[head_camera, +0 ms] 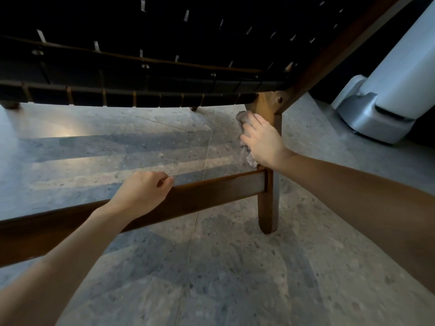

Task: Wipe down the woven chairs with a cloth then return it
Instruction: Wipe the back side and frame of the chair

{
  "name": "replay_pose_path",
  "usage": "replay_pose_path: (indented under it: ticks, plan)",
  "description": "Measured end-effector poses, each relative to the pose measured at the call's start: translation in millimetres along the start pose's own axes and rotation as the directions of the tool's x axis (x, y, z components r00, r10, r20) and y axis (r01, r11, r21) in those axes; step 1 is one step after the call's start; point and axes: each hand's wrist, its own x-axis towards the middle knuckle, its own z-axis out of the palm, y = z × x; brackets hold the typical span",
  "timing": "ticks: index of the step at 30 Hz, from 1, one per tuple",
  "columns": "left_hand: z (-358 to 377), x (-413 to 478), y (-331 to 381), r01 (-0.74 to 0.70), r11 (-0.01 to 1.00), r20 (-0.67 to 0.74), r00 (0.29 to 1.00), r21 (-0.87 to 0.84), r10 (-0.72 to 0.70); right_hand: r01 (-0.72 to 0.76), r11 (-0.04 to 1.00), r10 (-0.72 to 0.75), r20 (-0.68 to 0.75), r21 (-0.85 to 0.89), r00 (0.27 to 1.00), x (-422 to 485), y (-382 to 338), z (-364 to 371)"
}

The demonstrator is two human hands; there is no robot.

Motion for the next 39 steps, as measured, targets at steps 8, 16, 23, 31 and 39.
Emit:
replay_pose_path:
  ticks: [8, 16, 23, 31, 39]
  plan:
    - [-4.2, -7.3, 1.2, -0.071, 0.996, 0.0, 0.997, -0.053, 0.071, 0.051, 0.991, -0.033, -0.15, 0.121, 0.988, -44.5, -10.0, 6.1]
    - [-8.6, -15.0, 4.1, -0.141, 0.989, -0.029, 0.99, -0.04, 0.14, -0.373, 0.652, 0.345, 0.18, 0.66, 0.921, -62.9, -46.4, -28.8]
    - [-25.8, -27.8, -7.1, -0.092, 0.993, -0.028, 0.996, -0.079, 0.09, -0.292, 0.247, 0.351, 0.195, 0.924, 0.916, -47.1, -99.6, -87.8]
    - [-59.8, -59.8, -41.7, 0.099, 0.993, 0.0, 0.995, 0.062, -0.099, -0.227, 0.232, 0.338, 0.14, 0.946, 0.93, -13.6, -155.0, -146.7]
    - [-121.6, -136.3, -93.3, 0.183, 0.981, -0.341, 0.927, 0.057, -0.153, -0.011, 0.096, 0.251, -0.013, 0.995, 0.968, 28.1, -238.4, -240.7]
